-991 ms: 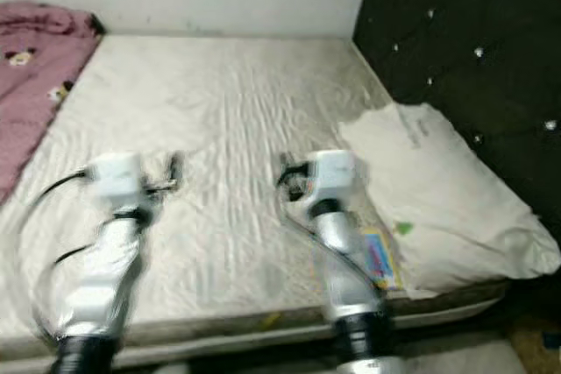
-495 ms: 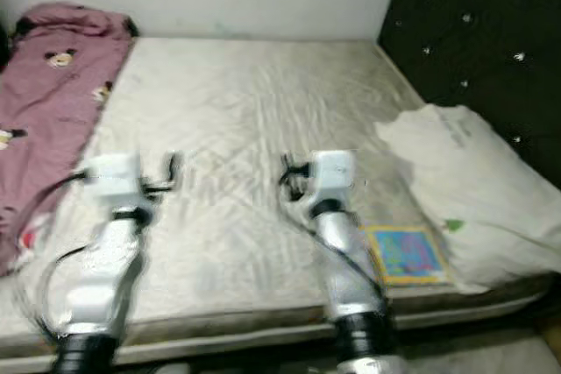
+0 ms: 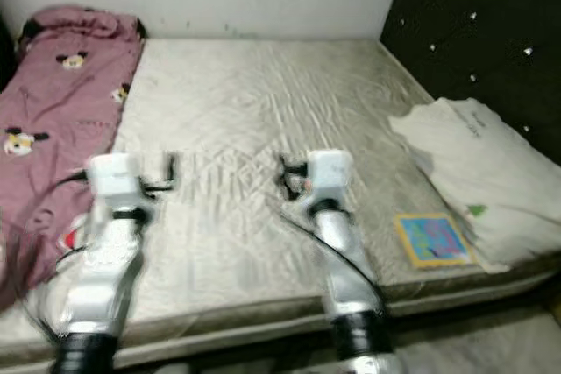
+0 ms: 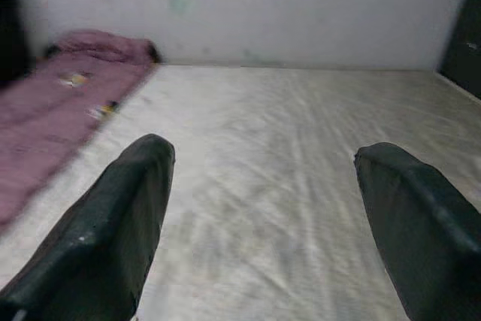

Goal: Clean up the room

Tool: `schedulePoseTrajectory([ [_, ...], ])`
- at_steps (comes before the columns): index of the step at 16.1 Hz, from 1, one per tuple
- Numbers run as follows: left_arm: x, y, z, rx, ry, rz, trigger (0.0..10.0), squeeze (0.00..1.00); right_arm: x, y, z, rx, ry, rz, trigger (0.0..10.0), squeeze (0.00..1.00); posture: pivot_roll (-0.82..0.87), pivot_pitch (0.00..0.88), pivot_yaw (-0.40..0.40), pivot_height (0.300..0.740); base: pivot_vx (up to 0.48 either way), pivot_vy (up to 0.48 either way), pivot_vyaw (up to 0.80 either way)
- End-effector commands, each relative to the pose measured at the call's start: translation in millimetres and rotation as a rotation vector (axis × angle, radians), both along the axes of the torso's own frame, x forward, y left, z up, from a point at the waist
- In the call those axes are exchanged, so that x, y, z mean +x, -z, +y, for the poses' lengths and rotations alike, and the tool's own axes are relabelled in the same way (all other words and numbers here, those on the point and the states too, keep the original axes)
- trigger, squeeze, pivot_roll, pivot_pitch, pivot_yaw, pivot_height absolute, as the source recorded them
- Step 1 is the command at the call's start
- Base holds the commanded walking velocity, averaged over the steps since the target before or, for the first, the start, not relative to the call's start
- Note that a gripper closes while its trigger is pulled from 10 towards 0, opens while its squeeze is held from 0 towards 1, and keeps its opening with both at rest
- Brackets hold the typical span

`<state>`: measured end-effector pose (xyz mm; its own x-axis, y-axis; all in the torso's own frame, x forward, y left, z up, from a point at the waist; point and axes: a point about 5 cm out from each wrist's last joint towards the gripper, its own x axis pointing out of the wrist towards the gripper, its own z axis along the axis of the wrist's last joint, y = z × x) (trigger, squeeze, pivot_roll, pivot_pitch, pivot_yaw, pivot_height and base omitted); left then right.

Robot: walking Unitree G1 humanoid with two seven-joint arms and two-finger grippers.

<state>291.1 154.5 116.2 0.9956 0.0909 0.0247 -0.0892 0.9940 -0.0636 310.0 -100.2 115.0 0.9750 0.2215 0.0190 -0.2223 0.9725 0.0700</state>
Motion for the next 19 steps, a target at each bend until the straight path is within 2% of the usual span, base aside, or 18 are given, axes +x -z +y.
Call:
schedulePoseTrajectory([
  [1, 0.9, -1.1, -10.5, -0.012, 0.027, 0.0, 10.0, 0.0, 1.7, -1.0, -12.1, -0.017, 0.037, -0.003, 10.0, 0.0, 0.08, 0.0, -0.05, 0.74, 0.0, 0.48, 0.0],
  [19, 1.2, 1.4, -8.7, -0.017, 0.009, 0.012, 10.0, 0.0, 4.6, -1.3, -9.4, -0.031, 0.019, -0.003, 10.0, 0.0, 0.09, 0.0, -0.056, 0.74, 0.0, 0.48, 0.0],
])
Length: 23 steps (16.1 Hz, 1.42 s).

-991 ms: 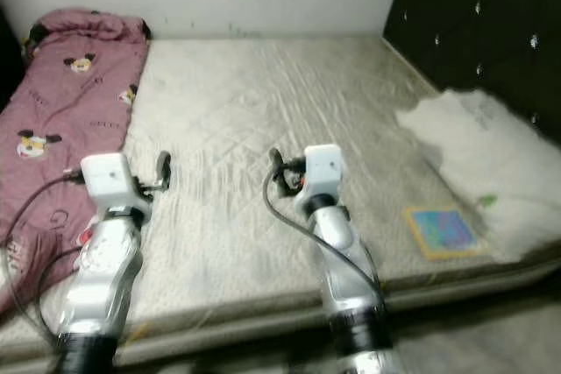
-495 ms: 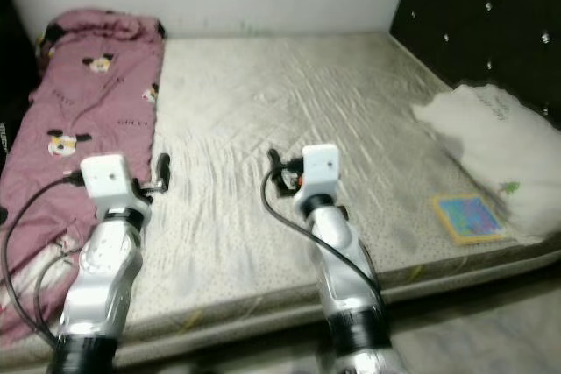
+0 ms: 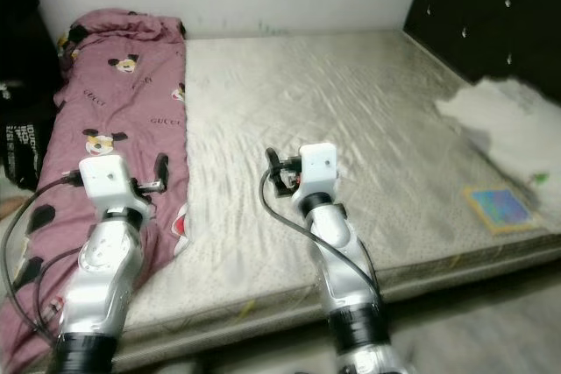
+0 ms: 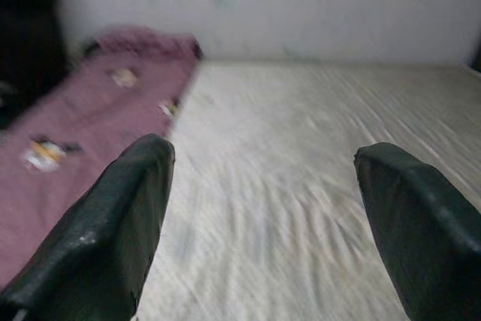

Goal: Clean up the room

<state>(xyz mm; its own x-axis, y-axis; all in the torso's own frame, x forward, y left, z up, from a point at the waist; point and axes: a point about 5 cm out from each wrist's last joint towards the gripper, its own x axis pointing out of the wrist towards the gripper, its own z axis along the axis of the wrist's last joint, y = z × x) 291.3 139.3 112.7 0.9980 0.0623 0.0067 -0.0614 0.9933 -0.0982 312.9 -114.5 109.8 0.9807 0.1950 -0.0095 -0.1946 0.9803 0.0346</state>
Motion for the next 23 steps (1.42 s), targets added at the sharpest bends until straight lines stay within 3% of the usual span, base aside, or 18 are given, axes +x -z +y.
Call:
schedulePoseTrajectory([
  [1, 1.1, -1.9, 6.7, 0.017, -0.024, 0.001, 10.0, 0.0, 1.9, -6.1, 4.7, 0.01, -0.009, -0.022, 10.0, 0.0, 0.09, 0.0, -0.055, 0.74, 0.0, 0.48, 0.0],
  [9, 1.1, -1.8, 5.5, 0.018, -0.028, 0.008, 10.0, 0.0, 1.1, -4.4, 5.1, 0.009, -0.009, -0.01, 10.0, 0.0, 0.08, 0.0, -0.056, 0.74, 0.0, 0.48, 0.0],
  [10, 1.0, -5.8, 5.4, 0.014, -0.023, -0.028, 10.0, 0.0, 1.5, -4.3, 5.2, 0.008, -0.008, -0.008, 10.0, 0.0, 0.08, 0.0, -0.057, 0.74, 0.0, 0.375, 0.0],
  [17, 1.8, -7.5, 4.2, 0.038, -0.024, -0.041, 10.0, 0.0, 0.9, -7.8, 8.6, 0.0, -0.04, -0.038, 10.0, 0.0, 0.08, 0.0, -0.057, 0.74, 0.0, 0.0, 0.0],
  [20, 1.9, -7.8, 4.6, 0.038, -0.024, -0.043, 10.0, 0.0, 0.7, -7.8, 9.1, 0.002, -0.038, -0.036, 10.0, 0.0, 0.08, 0.0, -0.055, 0.74, 0.0, 0.0, 0.76],
  [23, 1.8, -9.1, 4.1, 0.043, -0.012, -0.048, 10.0, 0.0, 0.4, -4.9, 9.2, 0.011, -0.029, -0.017, 10.0, 0.0, 0.08, 0.0, -0.052, 0.74, 0.0, 0.0, 0.0],
])
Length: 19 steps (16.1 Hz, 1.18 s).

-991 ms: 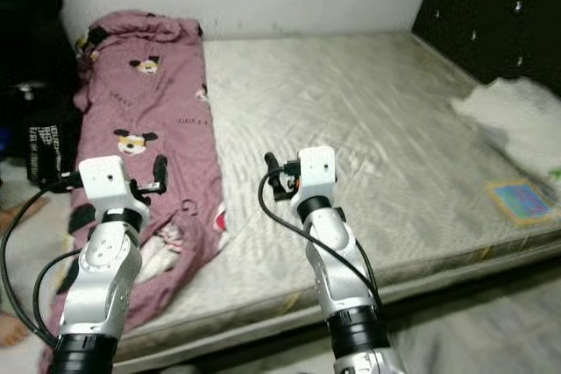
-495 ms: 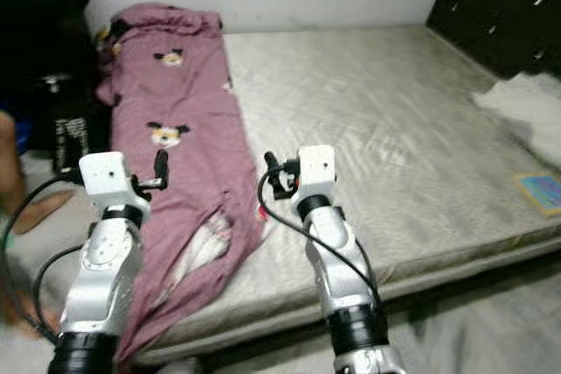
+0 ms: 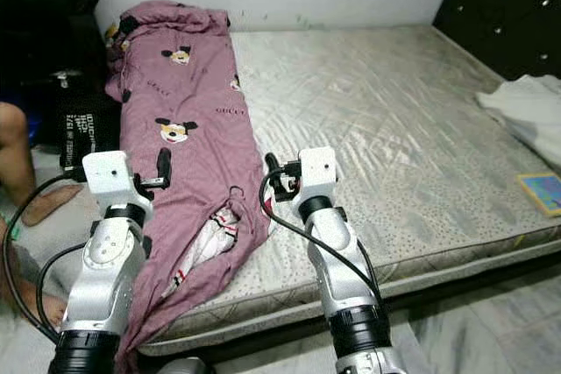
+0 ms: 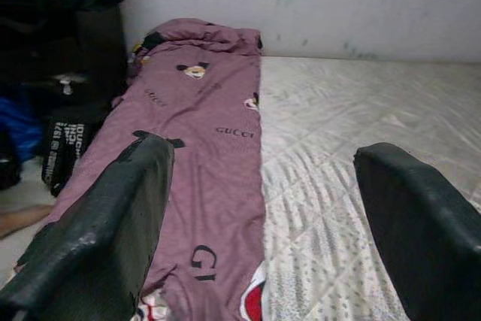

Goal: Clean up the room

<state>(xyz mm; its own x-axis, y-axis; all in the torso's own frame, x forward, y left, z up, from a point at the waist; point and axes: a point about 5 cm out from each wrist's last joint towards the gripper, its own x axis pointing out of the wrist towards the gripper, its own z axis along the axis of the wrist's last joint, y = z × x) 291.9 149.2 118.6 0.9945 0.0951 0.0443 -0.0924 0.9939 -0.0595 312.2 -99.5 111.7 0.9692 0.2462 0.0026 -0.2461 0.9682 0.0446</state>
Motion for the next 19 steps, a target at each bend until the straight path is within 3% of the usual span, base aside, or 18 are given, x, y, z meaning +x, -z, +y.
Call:
schedulePoseTrajectory([
  [1, 1.3, -3.3, -5.7, 0.002, 0.026, -0.014, 10.0, 0.0, 1.0, -2.3, -5.4, 0.0, 0.023, -0.004, 10.0, 0.0, 0.08, 0.0, -0.052, 0.74, 0.0, 0.0, 0.0],
  [7, 0.5, -2.6, -5.1, -0.002, 0.032, -0.01, 10.0, 0.0, -0.9, -2.5, -2.3, -0.022, -0.002, -0.02, 10.0, 0.0, 0.08, 0.0, -0.049, 0.74, 0.0, 0.0, 0.4],
  [16, 0.6, -0.3, -6.3, -0.023, 0.001, 0.009, 10.0, 0.0, -1.5, 0.4, -1.4, -0.025, -0.006, -0.002, 10.0, 0.0, 0.09, 0.0, -0.054, 0.74, 0.0, 0.0, 0.0],
  [19, 0.9, 0.0, -6.5, -0.024, -0.004, 0.016, 10.0, 0.0, -1.7, 0.5, -1.6, -0.024, -0.007, -0.001, 10.0, 0.0, 0.09, 0.0, -0.055, 0.74, -0.3, 0.0, 0.0],
])
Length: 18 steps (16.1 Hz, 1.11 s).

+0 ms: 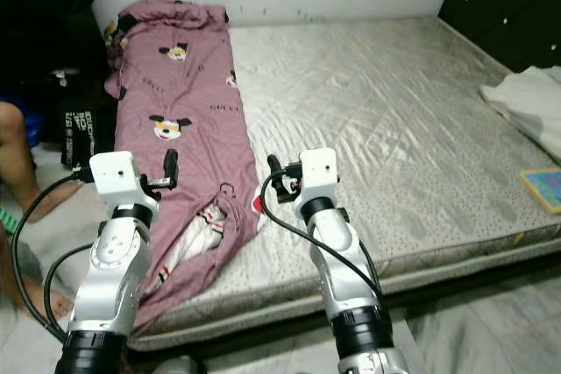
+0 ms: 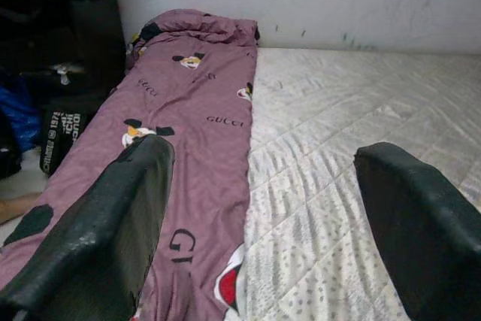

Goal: Clean up the room

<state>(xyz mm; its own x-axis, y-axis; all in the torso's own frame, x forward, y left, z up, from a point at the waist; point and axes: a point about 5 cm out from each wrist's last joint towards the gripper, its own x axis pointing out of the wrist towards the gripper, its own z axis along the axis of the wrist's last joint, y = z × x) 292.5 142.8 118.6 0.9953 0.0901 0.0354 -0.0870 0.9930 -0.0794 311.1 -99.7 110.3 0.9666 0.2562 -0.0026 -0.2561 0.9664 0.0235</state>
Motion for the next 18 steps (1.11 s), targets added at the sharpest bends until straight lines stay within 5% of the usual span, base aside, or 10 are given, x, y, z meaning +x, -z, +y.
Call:
schedulePoseTrajectory([
  [1, 0.2, 0.0, -0.1, -0.003, -0.01, 0.009, 10.0, 0.0, -0.7, -1.0, -1.4, -0.002, 0.003, 0.0, 10.0, 0.0, 0.09, 0.0, -0.055, 0.74, -0.386, 0.0, 0.0],
  [5, 0.8, -0.7, 0.3, -0.001, -0.011, 0.009, 10.0, 0.0, -0.4, -0.9, -1.3, -0.001, 0.004, 0.001, 10.0, 0.0, 0.09, 0.0, -0.054, 0.74, -0.348, 0.0, 0.0],
  [18, -1.1, -1.5, 1.6, 0.0, 0.022, -0.01, 10.0, 0.0, -3.2, -2.0, 0.8, -0.004, -0.02, -0.016, 10.0, 0.0, 0.07, 0.0, -0.054, 0.74, 0.0, 0.0, 0.11],
])
